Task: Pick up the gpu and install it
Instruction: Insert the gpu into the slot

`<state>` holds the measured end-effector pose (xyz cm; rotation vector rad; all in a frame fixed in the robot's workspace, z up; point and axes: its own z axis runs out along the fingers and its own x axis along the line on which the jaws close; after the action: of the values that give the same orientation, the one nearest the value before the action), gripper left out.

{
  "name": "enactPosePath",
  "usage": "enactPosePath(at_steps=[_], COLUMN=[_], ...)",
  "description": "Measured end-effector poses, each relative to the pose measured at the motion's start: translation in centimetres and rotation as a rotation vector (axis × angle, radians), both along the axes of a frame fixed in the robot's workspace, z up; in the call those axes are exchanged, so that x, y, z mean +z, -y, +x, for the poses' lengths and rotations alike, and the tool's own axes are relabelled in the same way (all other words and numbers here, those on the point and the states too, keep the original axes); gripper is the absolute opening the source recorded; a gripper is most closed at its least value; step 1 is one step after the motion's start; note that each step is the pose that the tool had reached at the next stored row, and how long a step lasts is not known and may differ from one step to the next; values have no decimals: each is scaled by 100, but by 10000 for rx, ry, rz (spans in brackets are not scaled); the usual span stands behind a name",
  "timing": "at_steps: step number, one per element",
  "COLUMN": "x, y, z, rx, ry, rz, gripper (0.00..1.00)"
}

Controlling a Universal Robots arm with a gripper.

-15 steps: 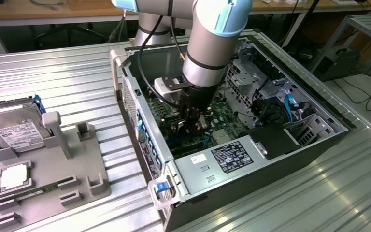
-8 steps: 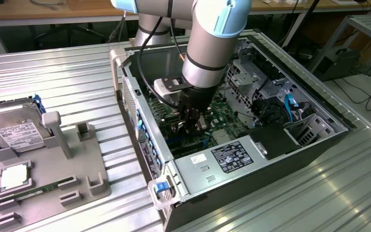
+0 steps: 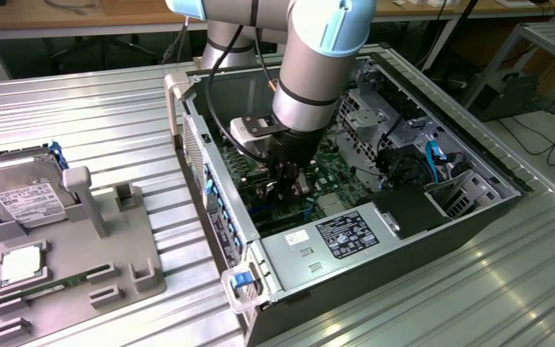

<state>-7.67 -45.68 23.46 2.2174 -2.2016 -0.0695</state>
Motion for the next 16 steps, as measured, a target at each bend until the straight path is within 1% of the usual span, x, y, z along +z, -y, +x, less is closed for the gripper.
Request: enactPosePath(at_steps=[5,7,10,16], x=[0,1,2,3], y=[0,0,-1,0], z=[-1,-4,-17,-17], rx=[0,-1,-2,0], ry=[2,14,59,68], rz=[2,2,2,0], gripper=[28,28,28,28])
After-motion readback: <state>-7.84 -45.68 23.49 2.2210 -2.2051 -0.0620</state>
